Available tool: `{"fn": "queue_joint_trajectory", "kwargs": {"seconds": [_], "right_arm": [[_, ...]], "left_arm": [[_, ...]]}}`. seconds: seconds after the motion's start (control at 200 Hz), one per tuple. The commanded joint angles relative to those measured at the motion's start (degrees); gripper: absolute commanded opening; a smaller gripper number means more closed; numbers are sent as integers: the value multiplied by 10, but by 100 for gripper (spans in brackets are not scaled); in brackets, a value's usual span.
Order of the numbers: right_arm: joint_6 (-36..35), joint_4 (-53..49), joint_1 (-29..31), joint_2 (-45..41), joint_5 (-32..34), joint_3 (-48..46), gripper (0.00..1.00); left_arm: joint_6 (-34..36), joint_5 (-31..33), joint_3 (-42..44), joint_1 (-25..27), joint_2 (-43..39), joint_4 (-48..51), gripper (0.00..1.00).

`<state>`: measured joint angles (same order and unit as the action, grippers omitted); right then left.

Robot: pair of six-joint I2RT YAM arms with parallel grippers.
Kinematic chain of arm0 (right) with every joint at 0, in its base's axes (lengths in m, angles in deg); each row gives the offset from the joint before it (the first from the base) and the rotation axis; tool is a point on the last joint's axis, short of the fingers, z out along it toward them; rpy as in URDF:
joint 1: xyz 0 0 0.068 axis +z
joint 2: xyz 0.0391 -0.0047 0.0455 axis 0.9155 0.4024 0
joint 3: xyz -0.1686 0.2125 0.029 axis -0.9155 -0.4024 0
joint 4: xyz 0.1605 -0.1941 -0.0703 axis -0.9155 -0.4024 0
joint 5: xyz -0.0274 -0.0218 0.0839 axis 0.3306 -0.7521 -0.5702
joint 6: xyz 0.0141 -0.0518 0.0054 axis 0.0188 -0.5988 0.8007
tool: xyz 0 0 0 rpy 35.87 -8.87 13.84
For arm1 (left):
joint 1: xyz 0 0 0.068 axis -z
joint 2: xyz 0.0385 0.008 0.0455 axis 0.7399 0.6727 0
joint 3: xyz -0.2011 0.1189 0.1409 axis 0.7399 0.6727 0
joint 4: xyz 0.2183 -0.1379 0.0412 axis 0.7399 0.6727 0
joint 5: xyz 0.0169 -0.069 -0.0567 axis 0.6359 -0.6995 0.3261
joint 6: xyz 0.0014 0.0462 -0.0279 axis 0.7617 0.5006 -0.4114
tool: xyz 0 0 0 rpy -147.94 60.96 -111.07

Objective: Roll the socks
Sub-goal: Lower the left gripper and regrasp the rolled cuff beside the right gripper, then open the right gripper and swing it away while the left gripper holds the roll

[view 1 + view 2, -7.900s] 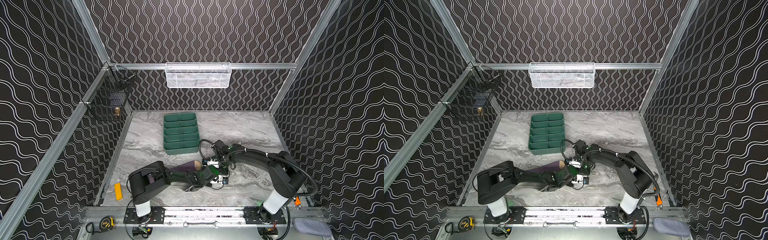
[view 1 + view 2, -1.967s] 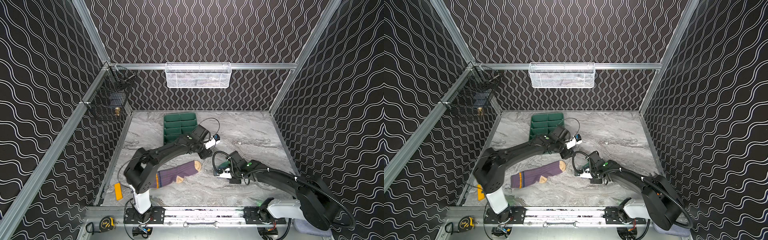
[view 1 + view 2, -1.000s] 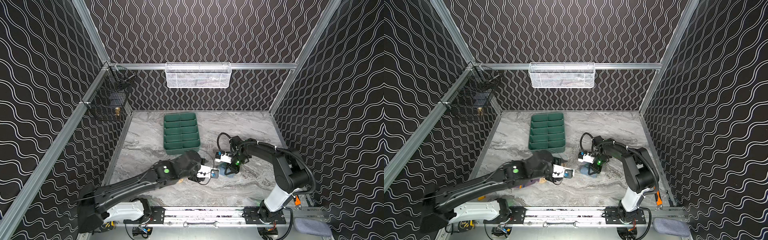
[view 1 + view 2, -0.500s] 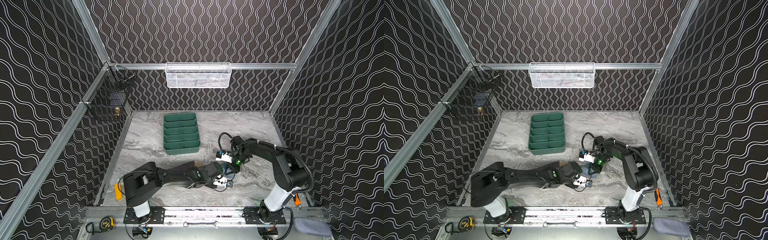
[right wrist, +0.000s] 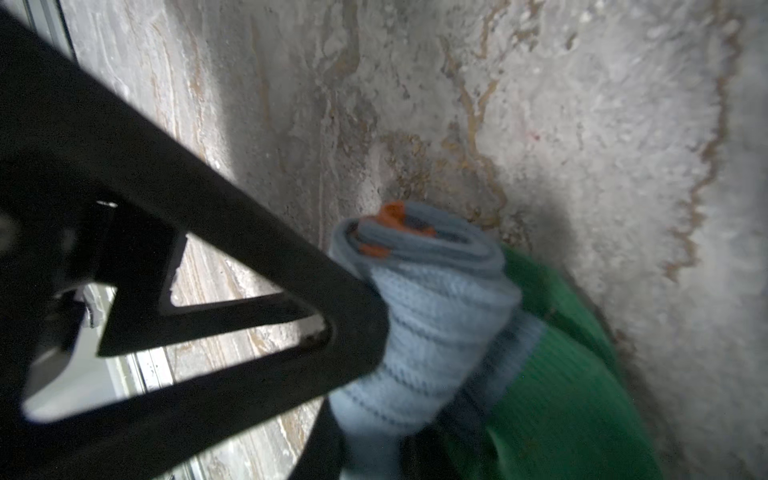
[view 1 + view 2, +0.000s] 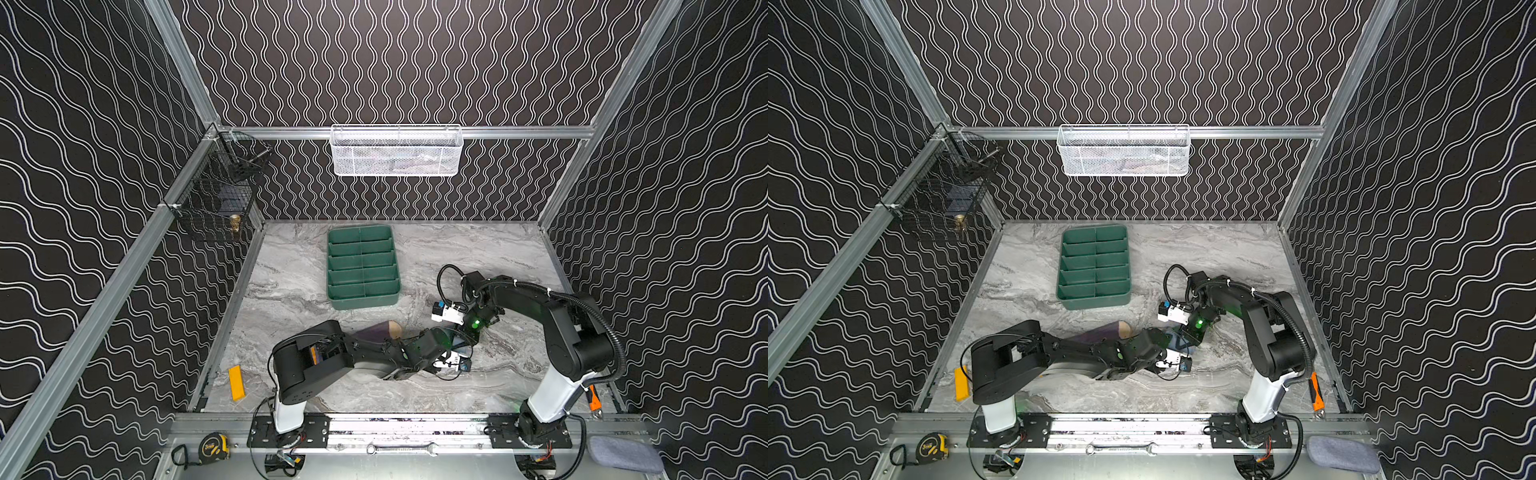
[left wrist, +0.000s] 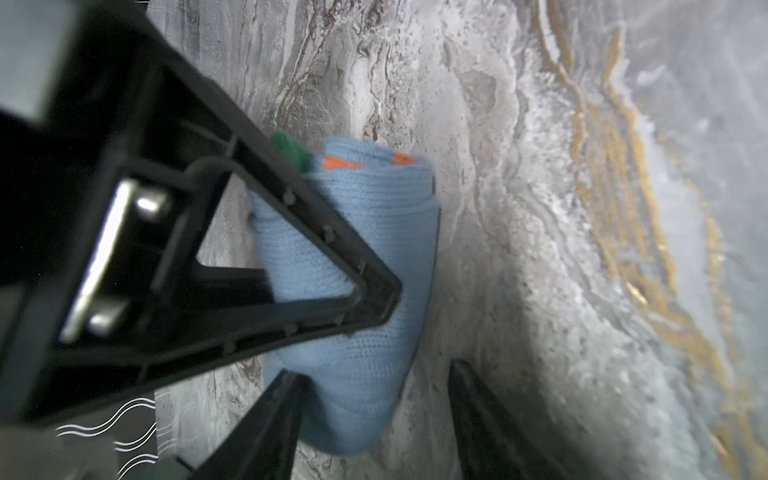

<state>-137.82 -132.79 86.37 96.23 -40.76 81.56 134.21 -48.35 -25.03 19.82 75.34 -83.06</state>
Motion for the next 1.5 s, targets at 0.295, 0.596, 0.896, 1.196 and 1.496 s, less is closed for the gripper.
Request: {"fn": "queue_joint_trajectory", "kwargs": {"seconds": [0.295, 0.596, 0.896, 1.196, 1.496], "right_arm": [[-4, 50, 8, 19, 43, 6, 0], [18, 75, 8, 6, 50, 7, 0], [38, 171, 7, -104, 101, -43, 72], [114, 398, -38, -289, 237, -146, 94], [209, 452, -73, -331, 450, -97, 97]], "left_arm": [[14, -5, -41, 0, 64, 27, 26], [-34, 0, -57, 0, 64, 120, 0], [-133, 3, -63, 0, 37, 245, 0], [-230, -63, -138, -13, 40, 452, 0], [-301, -126, -270, -35, 106, 643, 0]]}}
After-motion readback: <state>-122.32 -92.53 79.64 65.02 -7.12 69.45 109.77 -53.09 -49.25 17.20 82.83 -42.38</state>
